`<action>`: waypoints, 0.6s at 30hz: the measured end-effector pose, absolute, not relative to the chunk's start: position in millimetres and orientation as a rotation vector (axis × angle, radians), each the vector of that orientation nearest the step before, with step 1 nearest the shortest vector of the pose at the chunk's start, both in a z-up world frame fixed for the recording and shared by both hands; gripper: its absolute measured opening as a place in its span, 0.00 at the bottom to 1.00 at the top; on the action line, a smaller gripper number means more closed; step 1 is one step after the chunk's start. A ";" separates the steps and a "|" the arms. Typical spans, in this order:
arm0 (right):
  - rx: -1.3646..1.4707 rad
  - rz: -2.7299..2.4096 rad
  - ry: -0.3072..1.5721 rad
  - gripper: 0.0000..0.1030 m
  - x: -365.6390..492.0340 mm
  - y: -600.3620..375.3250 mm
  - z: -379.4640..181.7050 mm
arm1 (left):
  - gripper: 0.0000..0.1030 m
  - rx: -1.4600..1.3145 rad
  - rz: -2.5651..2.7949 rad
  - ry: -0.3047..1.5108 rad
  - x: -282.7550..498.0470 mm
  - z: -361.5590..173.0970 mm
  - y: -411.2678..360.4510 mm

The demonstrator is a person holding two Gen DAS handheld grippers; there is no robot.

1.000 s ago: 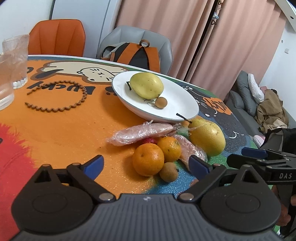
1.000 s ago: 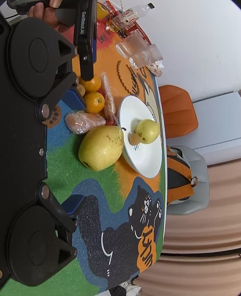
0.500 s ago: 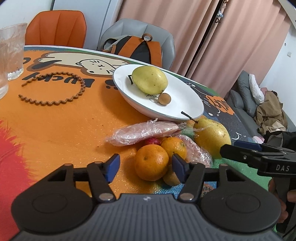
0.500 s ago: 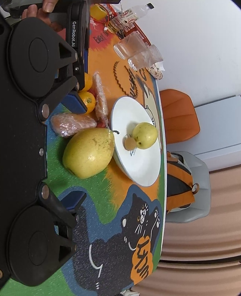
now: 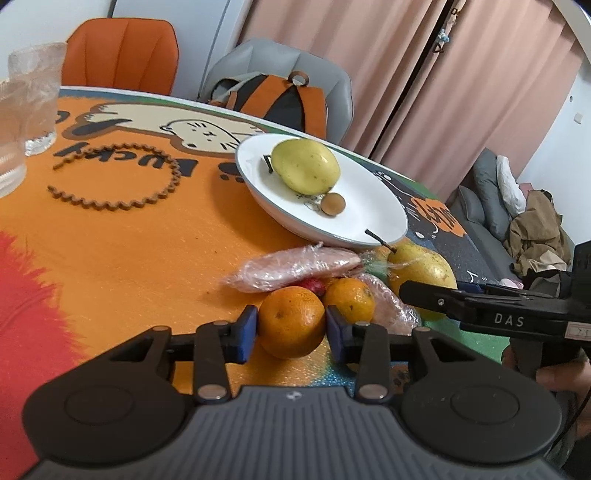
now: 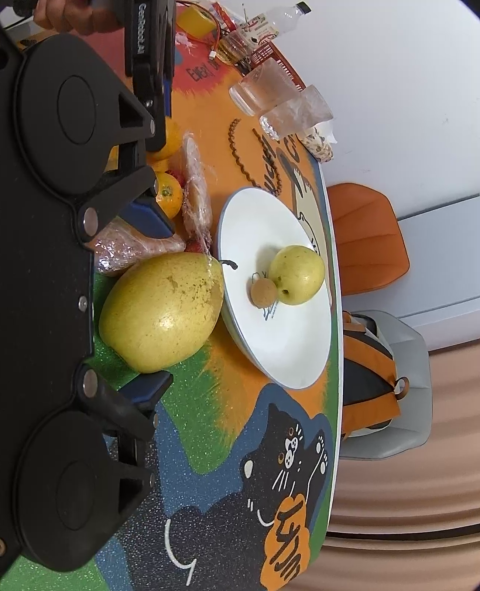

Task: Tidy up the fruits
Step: 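Grasp large yellow pear with right tool while left tool grasps a mandarin, then lift large pear toward plate with right tool while left carries mandarin to plate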

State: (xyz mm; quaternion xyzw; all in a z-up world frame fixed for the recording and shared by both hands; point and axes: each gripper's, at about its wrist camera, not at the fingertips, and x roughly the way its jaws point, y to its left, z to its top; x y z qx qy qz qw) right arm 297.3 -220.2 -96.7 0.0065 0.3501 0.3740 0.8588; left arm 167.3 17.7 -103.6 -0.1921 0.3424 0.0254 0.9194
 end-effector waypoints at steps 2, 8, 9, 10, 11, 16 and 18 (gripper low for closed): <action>0.012 0.786 0.736 0.75 298.5 -219.0 -97.3 | 0.37 -0.394 0.058 0.699 165.8 -101.9 19.7; 0.004 0.764 0.744 0.65 301.3 -217.6 -100.3 | 0.37 -0.396 0.081 0.687 161.5 -99.1 25.2; 0.000 0.766 0.747 0.65 300.9 -218.0 -99.7 | 0.37 -0.396 0.084 0.686 161.1 -98.7 25.8; -0.007 0.762 0.748 0.64 299.9 -218.1 -98.9 | 0.37 -0.395 0.086 0.684 160.6 -98.2 26.4; -0.009 0.754 0.746 0.64 298.6 -218.9 -98.1 | 0.37 -0.394 0.088 0.680 160.2 -97.2 26.7; 0.016 0.727 0.719 0.64 294.8 -228.5 -91.0 | 0.37 -0.389 0.087 0.662 160.0 -91.6 26.0; 0.014 0.725 0.711 0.64 293.0 -231.0 -87.7 | 0.37 -0.386 0.085 0.656 160.2 -89.6 25.1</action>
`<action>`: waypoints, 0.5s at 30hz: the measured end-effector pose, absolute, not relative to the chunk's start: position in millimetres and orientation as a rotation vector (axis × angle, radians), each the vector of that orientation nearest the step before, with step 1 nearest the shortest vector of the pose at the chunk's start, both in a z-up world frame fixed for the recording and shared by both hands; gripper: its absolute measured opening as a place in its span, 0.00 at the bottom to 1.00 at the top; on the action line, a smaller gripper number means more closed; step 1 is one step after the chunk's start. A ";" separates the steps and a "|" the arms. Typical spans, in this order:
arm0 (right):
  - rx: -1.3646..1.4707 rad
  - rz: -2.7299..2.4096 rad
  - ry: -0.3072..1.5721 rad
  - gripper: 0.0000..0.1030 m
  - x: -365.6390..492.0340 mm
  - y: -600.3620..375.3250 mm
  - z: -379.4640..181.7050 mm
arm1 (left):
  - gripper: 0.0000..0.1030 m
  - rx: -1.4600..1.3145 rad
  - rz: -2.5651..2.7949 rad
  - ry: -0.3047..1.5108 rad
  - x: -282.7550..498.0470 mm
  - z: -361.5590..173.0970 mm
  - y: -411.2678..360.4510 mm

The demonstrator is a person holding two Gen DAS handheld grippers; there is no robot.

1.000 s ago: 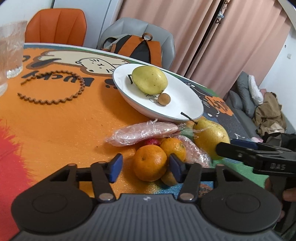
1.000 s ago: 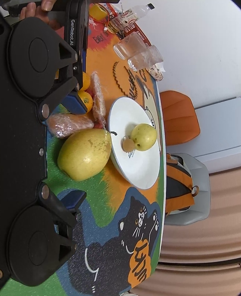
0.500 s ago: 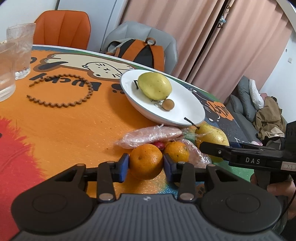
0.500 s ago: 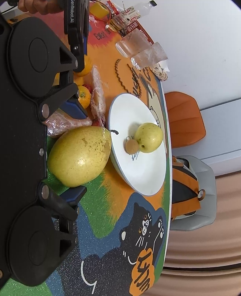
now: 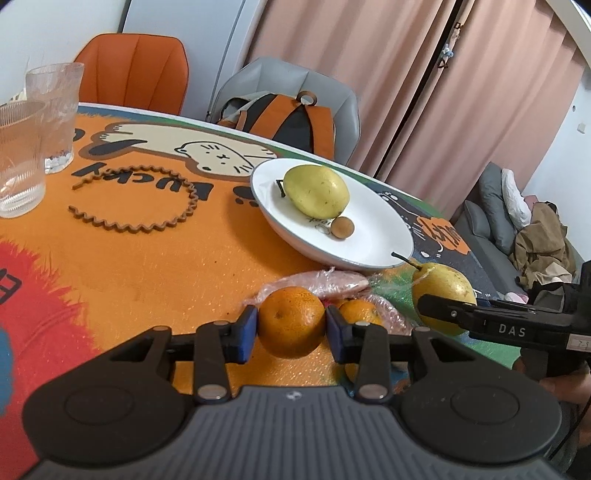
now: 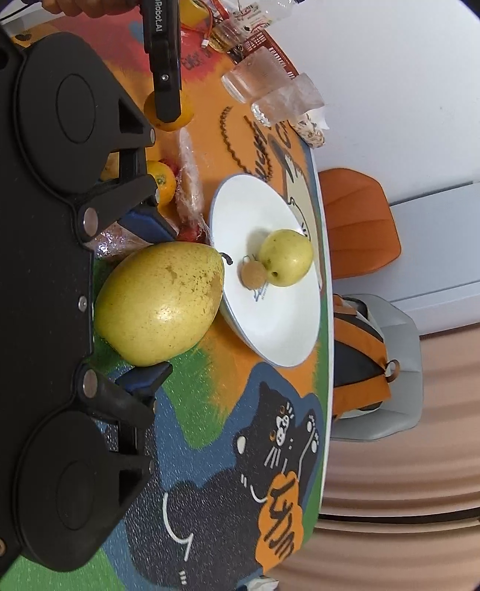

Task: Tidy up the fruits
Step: 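Lift large pear toward plate with right tool while left carries mandarin to plate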

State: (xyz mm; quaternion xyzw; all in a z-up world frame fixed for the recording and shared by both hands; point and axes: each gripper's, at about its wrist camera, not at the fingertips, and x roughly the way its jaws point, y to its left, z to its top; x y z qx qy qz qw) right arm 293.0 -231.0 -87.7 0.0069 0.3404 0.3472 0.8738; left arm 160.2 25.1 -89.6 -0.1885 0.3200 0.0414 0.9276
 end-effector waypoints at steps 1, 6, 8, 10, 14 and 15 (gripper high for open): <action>0.016 0.724 0.708 0.64 292.1 -232.3 -86.1 | 0.37 -0.385 0.086 0.653 160.4 -88.6 24.9; 0.018 0.715 0.691 0.64 289.4 -235.0 -78.6 | 0.37 -0.378 0.083 0.635 161.6 -82.7 23.8; 0.020 0.716 0.683 0.64 288.4 -235.7 -75.5 | 0.37 -0.375 0.081 0.627 162.0 -79.6 22.9; 0.021 0.715 0.673 0.64 287.4 -236.2 -72.0 | 0.37 -0.372 0.079 0.621 162.6 -77.0 22.3; 0.028 0.710 0.652 0.64 286.2 -237.5 -65.1 | 0.37 -0.366 0.071 0.608 165.0 -71.8 21.0; 0.030 0.708 0.647 0.64 286.1 -237.7 -63.5 | 0.37 -0.365 0.069 0.605 165.8 -70.7 21.0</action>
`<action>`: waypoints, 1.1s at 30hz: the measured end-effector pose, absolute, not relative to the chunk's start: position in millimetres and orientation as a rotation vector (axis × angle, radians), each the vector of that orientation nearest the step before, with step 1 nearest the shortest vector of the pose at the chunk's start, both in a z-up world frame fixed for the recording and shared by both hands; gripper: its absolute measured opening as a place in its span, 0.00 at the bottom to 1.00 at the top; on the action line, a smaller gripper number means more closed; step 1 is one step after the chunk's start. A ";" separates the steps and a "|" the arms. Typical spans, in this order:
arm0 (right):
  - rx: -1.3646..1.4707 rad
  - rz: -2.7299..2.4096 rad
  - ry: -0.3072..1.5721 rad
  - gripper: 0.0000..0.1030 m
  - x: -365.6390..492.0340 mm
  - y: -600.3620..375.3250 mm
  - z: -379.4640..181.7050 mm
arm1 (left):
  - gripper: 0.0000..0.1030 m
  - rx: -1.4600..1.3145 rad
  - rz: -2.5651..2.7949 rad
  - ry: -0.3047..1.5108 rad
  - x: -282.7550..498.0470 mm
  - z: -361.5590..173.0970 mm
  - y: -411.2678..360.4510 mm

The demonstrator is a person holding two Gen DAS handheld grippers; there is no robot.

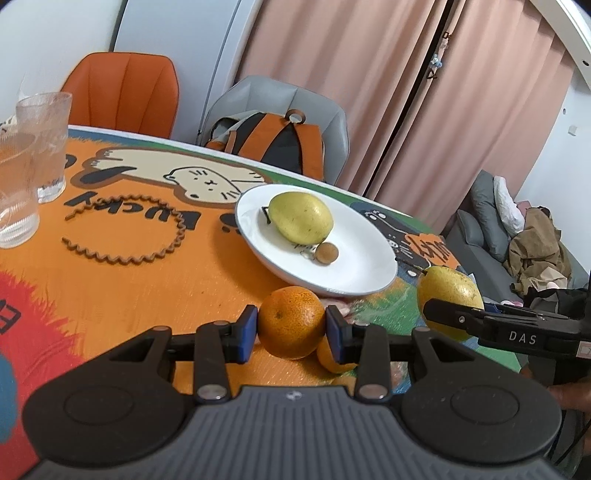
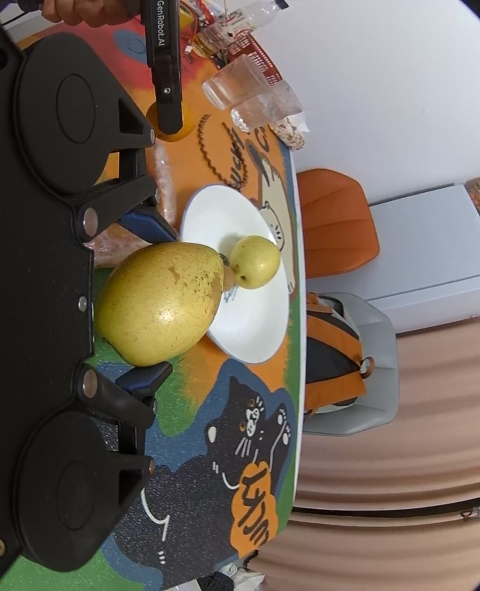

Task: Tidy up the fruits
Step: 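Lift large pear toward plate with right tool while left carries mandarin to plate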

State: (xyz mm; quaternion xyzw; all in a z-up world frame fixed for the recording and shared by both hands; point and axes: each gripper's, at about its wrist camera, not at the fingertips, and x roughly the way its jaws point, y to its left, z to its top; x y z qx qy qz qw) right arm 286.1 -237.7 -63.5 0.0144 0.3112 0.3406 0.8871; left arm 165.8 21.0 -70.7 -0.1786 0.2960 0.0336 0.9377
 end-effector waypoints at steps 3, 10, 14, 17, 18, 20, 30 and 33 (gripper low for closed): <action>0.033 0.703 0.636 0.64 286.2 -238.0 -60.3 | 0.37 -0.359 0.064 0.592 169.7 -65.8 21.2; 0.033 0.699 0.614 0.64 287.8 -238.1 -53.6 | 0.37 -0.344 0.062 0.565 180.3 -55.5 21.3; 0.030 0.696 0.606 0.64 290.2 -238.2 -51.1 | 0.37 -0.340 0.059 0.562 187.8 -53.0 21.6; 0.035 0.692 0.599 0.64 292.0 -239.4 -49.4 | 0.37 -0.333 0.056 0.563 192.5 -52.1 21.0; 0.036 0.690 0.598 0.64 292.7 -239.5 -49.1 | 0.37 -0.332 0.054 0.562 194.0 -51.9 21.3; 0.033 0.685 0.599 0.64 294.5 -239.2 -48.5 | 0.37 -0.334 0.053 0.558 197.4 -51.7 22.2; 0.023 0.671 0.580 0.64 305.9 -234.2 -40.7 | 0.37 -0.323 0.032 0.577 219.9 -57.9 23.7; 0.023 0.668 0.577 0.64 310.0 -232.9 -40.1 | 0.37 -0.322 0.028 0.587 228.3 -60.9 24.0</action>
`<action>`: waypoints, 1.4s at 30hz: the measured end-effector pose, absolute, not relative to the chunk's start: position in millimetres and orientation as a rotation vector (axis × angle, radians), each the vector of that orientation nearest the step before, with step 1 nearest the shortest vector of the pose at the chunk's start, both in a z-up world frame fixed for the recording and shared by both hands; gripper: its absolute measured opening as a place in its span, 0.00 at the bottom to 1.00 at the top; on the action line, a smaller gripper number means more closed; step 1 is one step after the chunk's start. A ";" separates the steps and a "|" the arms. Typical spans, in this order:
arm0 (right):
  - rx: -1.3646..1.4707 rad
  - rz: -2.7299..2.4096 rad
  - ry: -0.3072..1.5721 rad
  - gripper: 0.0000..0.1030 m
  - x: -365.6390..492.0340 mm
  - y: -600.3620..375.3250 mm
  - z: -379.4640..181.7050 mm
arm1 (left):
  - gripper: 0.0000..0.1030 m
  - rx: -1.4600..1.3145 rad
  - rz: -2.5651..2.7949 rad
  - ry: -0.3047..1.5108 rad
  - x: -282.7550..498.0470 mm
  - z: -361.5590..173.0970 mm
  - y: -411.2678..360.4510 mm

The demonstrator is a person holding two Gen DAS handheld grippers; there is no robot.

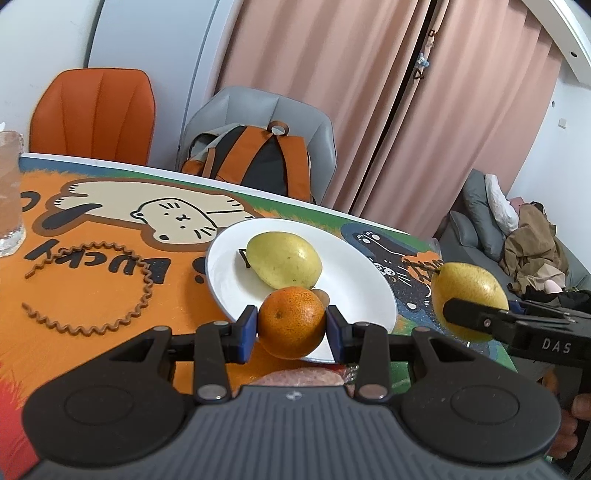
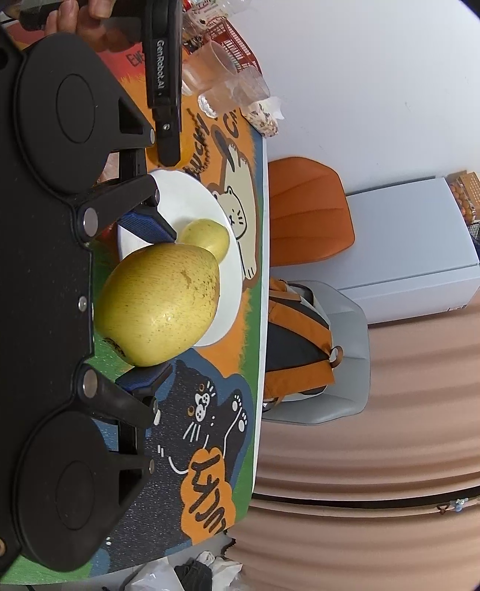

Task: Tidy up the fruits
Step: 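Lift large pear toward plate with right tool while left carries mandarin to plate, then lower large pear onto plate with right tool while left releases mandarin there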

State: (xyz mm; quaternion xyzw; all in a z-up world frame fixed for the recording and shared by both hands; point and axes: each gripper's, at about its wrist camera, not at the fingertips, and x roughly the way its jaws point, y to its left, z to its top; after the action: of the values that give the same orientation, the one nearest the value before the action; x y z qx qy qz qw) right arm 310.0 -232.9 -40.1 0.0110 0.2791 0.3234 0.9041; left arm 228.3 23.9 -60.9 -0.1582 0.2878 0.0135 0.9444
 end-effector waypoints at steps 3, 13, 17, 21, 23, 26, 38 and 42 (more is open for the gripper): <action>0.022 0.664 0.576 0.64 314.2 -231.9 -40.0 | 0.37 -0.319 0.022 0.590 237.0 -61.9 24.1; 0.032 0.633 0.588 0.62 328.8 -234.8 -43.8 | 0.37 -0.314 0.013 0.614 266.6 -69.7 26.1; 0.025 0.640 0.599 0.61 333.9 -231.5 -49.4 | 0.37 -0.315 0.024 0.653 276.2 -80.7 26.8; 0.021 0.648 0.598 0.61 336.7 -227.6 -50.4 | 0.40 -0.319 0.047 0.660 277.1 -84.7 30.4; 0.019 0.650 0.598 0.61 339.0 -224.7 -49.5 | 0.41 -0.318 0.045 0.651 275.6 -82.5 31.9; 0.020 0.656 0.592 0.61 343.0 -220.0 -47.2 | 0.47 -0.318 0.055 0.639 273.2 -77.8 35.1; -0.042 0.676 0.584 0.61 365.5 -188.5 -44.3 | 0.50 -0.327 0.097 0.618 254.4 -67.1 54.5; -0.070 0.678 0.584 0.61 374.0 -179.7 -45.3 | 0.54 -0.336 0.119 0.618 248.2 -66.8 61.4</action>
State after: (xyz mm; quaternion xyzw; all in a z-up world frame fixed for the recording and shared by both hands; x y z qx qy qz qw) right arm 374.0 -179.7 -45.3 -0.0339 0.2823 0.3275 0.9011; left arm 248.2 61.4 -66.8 -0.1646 0.3026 0.0583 0.9370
